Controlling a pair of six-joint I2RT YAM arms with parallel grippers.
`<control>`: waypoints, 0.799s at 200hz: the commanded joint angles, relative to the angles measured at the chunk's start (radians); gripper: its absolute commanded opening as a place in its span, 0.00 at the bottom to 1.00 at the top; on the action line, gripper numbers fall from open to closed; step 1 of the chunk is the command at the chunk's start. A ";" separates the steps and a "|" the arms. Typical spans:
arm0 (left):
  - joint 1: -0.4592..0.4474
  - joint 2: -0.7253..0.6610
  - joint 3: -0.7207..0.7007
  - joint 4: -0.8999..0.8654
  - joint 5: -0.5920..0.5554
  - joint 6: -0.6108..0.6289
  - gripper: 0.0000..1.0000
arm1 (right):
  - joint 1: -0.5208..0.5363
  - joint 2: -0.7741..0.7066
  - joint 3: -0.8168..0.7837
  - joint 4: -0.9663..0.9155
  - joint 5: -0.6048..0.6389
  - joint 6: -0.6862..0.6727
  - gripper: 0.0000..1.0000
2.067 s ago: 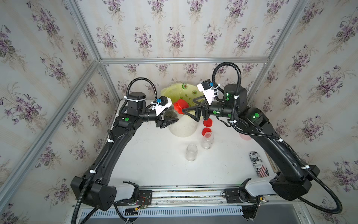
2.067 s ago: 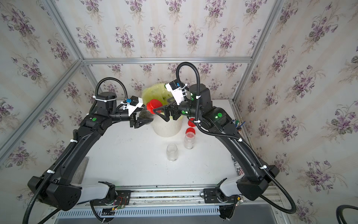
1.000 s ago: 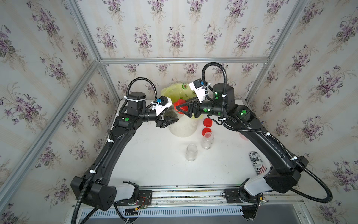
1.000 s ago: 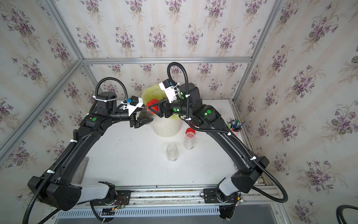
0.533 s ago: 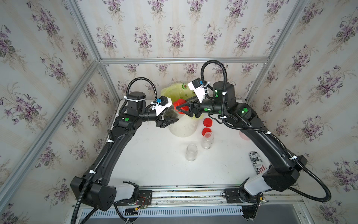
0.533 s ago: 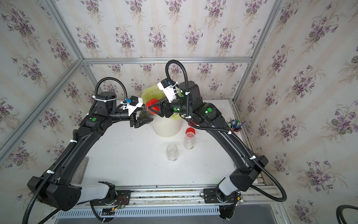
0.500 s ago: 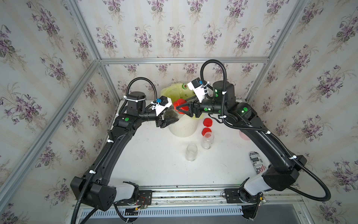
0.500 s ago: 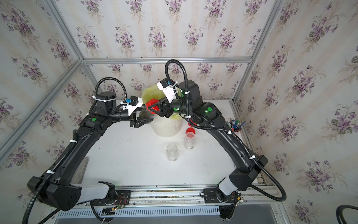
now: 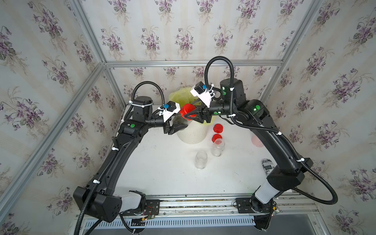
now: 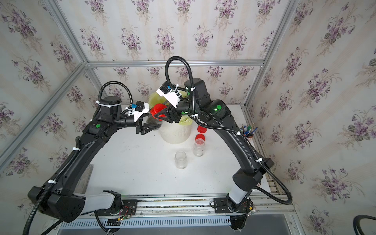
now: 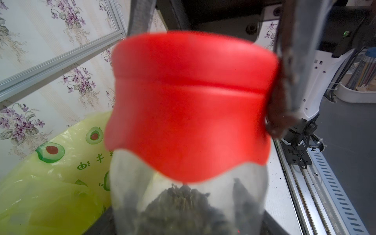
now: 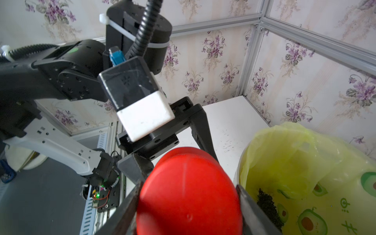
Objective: Empty moldy tea leaves from jars
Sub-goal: Unscrew the lid from the jar.
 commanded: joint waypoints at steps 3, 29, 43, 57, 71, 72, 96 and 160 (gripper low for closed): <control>0.000 0.002 0.002 0.004 0.020 -0.007 0.56 | -0.002 0.031 0.067 -0.114 -0.079 -0.207 0.37; 0.000 0.000 0.002 0.004 0.026 -0.008 0.56 | -0.005 0.065 0.109 -0.174 -0.110 -0.288 0.37; -0.001 0.003 0.003 0.004 0.028 -0.007 0.56 | -0.006 0.074 0.113 -0.192 -0.135 -0.332 0.38; 0.000 0.003 0.004 0.004 0.033 -0.010 0.56 | -0.014 0.084 0.127 -0.219 -0.163 -0.374 0.39; 0.001 0.003 0.003 0.004 0.035 -0.010 0.56 | -0.023 0.105 0.166 -0.271 -0.196 -0.423 0.41; 0.000 0.003 0.003 0.004 0.034 -0.010 0.56 | -0.023 0.107 0.170 -0.273 -0.198 -0.424 0.41; 0.000 0.004 0.001 0.004 0.041 -0.012 0.56 | -0.044 0.154 0.264 -0.364 -0.242 -0.482 0.43; -0.001 0.007 0.002 0.004 0.037 -0.010 0.56 | -0.050 0.192 0.317 -0.441 -0.284 -0.549 0.57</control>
